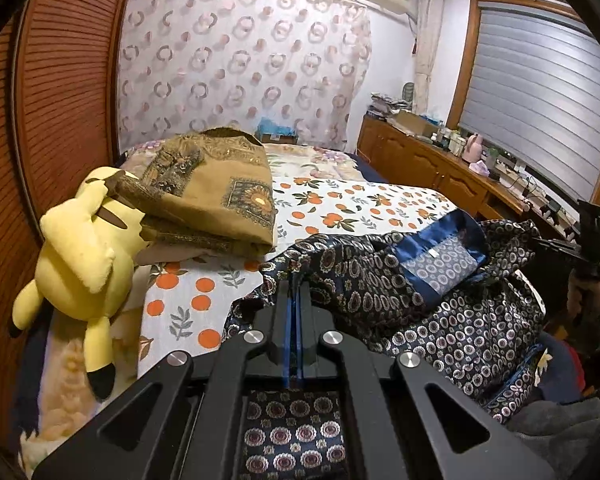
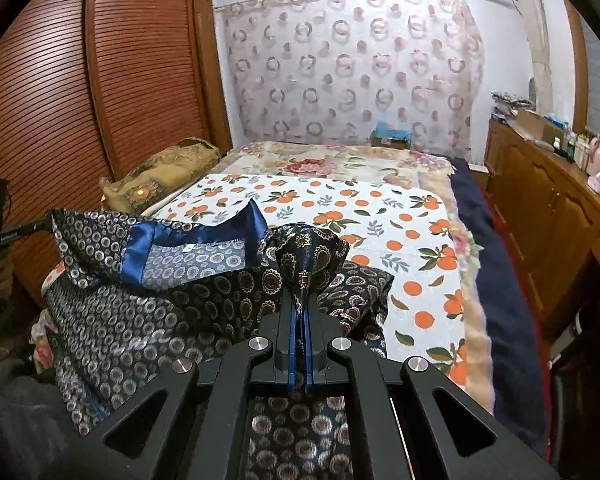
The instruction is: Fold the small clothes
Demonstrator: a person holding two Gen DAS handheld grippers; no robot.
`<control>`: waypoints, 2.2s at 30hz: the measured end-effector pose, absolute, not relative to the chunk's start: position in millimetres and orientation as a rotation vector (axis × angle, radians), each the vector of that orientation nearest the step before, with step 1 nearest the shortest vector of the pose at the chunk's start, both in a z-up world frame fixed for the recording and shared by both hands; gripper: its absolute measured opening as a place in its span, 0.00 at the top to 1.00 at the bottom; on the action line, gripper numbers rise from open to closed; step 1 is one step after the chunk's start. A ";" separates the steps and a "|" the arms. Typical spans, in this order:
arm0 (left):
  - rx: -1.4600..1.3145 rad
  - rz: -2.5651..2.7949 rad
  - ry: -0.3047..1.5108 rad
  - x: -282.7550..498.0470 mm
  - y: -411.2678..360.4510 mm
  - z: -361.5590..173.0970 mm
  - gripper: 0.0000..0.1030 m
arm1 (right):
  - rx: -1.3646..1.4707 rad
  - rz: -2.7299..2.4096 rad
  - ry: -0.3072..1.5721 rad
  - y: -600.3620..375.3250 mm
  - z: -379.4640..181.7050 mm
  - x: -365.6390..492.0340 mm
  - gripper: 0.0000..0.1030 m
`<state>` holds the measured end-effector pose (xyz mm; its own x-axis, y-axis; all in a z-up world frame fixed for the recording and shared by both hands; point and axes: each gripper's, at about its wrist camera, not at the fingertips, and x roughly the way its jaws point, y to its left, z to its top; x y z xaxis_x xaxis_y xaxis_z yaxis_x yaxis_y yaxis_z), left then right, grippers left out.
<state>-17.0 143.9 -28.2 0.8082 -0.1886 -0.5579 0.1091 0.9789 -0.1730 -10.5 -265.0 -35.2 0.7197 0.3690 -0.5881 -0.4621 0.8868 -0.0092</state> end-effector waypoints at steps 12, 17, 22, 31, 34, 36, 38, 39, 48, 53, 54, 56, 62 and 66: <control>-0.128 -0.107 0.654 -34.3 157.3 -41.2 0.98 | -0.198 0.433 0.748 -278.0 -44.9 -34.8 0.97; -0.118 -0.102 0.708 -27.6 156.7 -51.9 0.97 | -0.220 0.426 0.789 -276.4 -56.0 -35.5 0.97; -0.108 -0.105 0.682 -28.5 156.8 -45.0 0.63 | -0.241 0.425 0.757 -270.0 -39.7 -31.8 0.94; -0.084 -0.129 0.638 -8.1 156.4 -24.9 0.21 | -0.274 0.415 0.635 -269.3 1.3 -38.1 0.57; -0.059 -0.124 0.656 15.0 155.8 -25.6 0.21 | -0.274 0.390 0.612 -269.0 2.7 -27.9 0.45; -0.052 -0.128 0.671 31.2 156.7 -28.6 0.21 | -0.276 0.383 0.622 -265.1 -2.6 -15.8 0.41; -0.046 -0.123 0.695 49.2 159.1 -34.8 0.21 | -0.273 0.379 0.639 -262.2 -9.8 -1.4 0.40; -0.037 -0.118 0.709 57.9 159.9 -38.6 0.21 | -0.270 0.377 0.653 -260.5 -15.1 7.7 0.39; 0.004 -0.125 0.895 88.5 154.1 -92.7 0.21 | -0.224 0.371 0.792 -257.6 -55.6 75.6 0.39; -0.011 -0.131 0.928 84.3 155.9 -105.9 0.21 | -0.214 0.371 0.856 -256.7 -68.8 87.2 0.38; -0.021 -0.133 0.928 83.8 157.2 -105.9 0.21 | -0.217 0.365 0.871 -256.4 -72.2 87.8 0.38; -0.037 -0.137 0.933 83.6 158.6 -106.2 0.21 | -0.217 0.362 0.894 -255.5 -75.4 91.0 0.38; -0.078 -0.234 0.932 80.6 152.5 -104.7 0.60 | -0.215 0.353 0.894 -254.1 -80.1 94.9 0.35; -0.070 -0.270 0.944 79.3 146.0 -100.6 0.85 | -0.232 0.359 0.883 -247.7 -86.0 93.9 0.35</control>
